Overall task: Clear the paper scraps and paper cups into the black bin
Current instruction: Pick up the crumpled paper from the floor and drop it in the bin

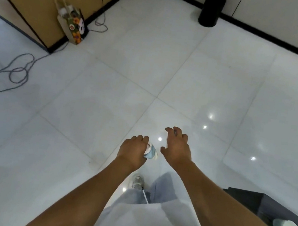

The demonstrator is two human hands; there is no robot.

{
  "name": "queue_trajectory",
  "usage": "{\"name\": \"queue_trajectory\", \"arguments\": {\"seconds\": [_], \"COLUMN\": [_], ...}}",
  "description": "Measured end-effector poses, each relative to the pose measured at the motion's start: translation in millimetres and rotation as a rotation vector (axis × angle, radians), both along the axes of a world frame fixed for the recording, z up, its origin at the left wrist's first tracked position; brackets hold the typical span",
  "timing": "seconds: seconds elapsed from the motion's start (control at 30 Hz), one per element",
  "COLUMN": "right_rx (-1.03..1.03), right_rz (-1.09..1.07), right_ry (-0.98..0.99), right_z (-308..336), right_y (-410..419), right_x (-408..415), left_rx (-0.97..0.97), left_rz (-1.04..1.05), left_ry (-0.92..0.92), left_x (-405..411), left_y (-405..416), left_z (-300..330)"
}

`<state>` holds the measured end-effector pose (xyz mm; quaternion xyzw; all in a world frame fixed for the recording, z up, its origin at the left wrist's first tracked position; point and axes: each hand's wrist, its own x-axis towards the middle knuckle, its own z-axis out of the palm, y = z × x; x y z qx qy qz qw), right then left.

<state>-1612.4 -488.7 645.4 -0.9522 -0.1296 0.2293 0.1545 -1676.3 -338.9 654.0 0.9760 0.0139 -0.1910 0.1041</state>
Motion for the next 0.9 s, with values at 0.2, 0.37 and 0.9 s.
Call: {"name": "queue_trajectory", "arguments": {"seconds": [0.2,0.37,0.9], "right_rx": [0.009,0.012,-0.086], "right_rz": [-0.122,-0.121,-0.026], "right_ry": [0.03,0.014,0.031], "right_z": [-6.1,-16.4,-6.2], "right_y": [5.8,2.2,7.0], "right_x": [100.5,217.0,576.9], "left_rx": [0.031,0.03,-0.082], "left_rz": [-0.134,-0.144,0.019], "left_ry": [0.026,0.019,0.048], "left_x": [118.4,242.2,619.5], "left_y": [15.5,11.1,25.6], "left_z": [-3.3,-11.8,-0.2]}}
